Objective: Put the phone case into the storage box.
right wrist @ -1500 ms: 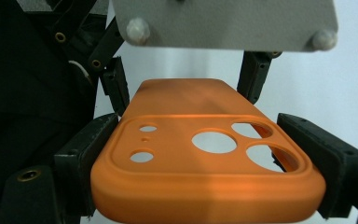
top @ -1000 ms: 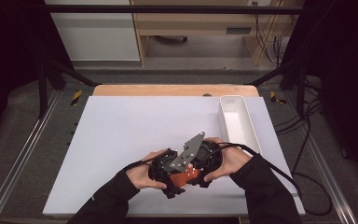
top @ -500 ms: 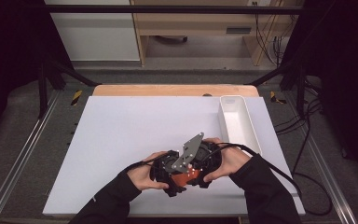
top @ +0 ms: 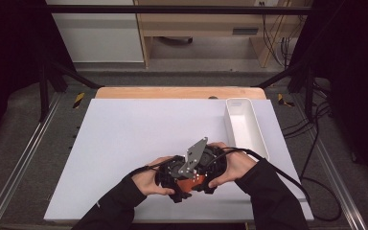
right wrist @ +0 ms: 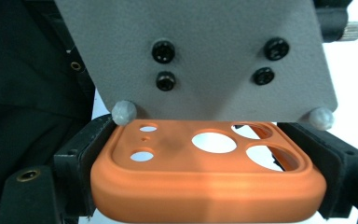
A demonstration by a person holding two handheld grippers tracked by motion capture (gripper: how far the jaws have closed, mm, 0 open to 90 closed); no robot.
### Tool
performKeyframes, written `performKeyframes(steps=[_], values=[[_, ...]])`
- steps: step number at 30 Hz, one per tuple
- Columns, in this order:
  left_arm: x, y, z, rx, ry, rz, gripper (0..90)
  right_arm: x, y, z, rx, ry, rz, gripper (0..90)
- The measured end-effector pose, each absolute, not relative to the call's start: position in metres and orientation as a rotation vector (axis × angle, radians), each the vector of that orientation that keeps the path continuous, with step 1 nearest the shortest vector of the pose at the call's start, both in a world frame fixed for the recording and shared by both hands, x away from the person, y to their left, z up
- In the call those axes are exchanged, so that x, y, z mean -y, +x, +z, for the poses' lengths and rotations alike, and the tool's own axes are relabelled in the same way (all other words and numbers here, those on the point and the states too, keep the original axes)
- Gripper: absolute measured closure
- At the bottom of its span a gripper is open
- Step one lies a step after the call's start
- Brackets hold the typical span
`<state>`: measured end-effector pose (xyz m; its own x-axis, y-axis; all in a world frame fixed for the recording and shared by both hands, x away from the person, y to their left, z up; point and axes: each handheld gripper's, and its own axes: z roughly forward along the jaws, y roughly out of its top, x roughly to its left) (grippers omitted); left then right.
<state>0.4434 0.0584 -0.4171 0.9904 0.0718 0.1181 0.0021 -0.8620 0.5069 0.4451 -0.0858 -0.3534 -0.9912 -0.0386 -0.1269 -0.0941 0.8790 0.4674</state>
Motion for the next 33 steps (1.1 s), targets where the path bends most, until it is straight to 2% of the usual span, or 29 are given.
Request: performKeyframes(steps=[15, 23, 33], values=[[-0.064, 0.445, -0.414, -0.053, 2.571, 0.200, 15.6, 0.087, 0.445, -0.351, -2.893, -0.100, 0.790, 14.0], [-0.073, 0.448, -0.410, -0.082, 2.526, 0.189, 15.6, 0.089, 0.447, -0.349, -2.859, -0.037, 0.836, 5.5], [-0.086, 0.450, -0.411, -0.120, 2.470, 0.157, 15.5, 0.104, 0.446, -0.341, -2.803, 0.043, 1.002, 3.4]])
